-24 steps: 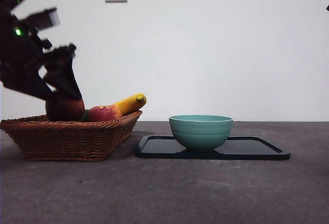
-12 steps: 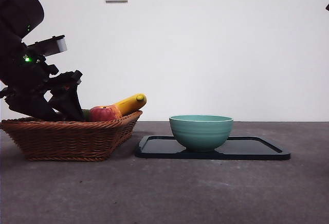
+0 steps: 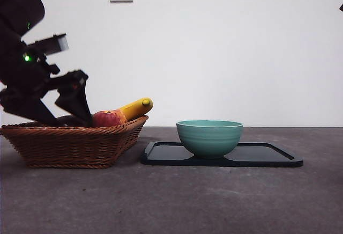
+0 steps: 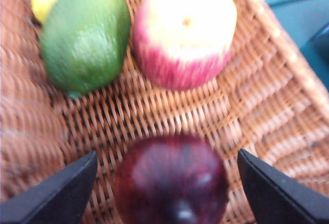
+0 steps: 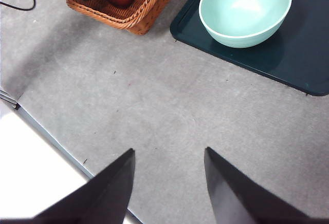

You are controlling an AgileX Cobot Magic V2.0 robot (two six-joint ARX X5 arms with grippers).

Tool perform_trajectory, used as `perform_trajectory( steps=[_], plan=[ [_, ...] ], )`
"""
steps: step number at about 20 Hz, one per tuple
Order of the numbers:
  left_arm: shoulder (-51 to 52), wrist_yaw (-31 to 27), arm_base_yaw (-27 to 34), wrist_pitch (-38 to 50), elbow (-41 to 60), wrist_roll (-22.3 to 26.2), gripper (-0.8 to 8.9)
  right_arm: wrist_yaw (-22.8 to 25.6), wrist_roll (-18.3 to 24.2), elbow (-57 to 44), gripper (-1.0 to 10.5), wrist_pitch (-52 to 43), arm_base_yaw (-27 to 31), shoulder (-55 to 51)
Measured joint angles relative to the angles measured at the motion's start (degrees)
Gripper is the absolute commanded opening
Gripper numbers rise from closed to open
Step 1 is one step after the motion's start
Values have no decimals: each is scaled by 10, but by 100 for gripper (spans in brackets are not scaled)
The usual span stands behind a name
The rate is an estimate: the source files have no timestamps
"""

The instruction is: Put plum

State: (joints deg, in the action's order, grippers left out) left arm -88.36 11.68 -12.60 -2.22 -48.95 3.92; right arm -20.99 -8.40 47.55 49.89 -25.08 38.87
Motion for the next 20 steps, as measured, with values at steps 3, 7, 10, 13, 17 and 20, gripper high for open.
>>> perform_trajectory(
  steps=[3,7,10,13,17,20],
  plan=[
    [43,0,0,-6,0,-4,438,0,0,0,216,0,0,0],
    [120,3,0,-40,0,-20,437,0,0,0,216,0,0,0],
    [188,39,-5,-88,0,-31,437,0,0,0,216,-2,0,0],
    [258,89,-15,-151,0,-35,437,0,0,0,216,-9,0,0],
    [339,166,-19,-251,0,-39,436,0,0,0,216,-9,0,0],
    [382,233,-19,-332,0,-41,436,0,0,0,216,-9,0,0]
  ],
)
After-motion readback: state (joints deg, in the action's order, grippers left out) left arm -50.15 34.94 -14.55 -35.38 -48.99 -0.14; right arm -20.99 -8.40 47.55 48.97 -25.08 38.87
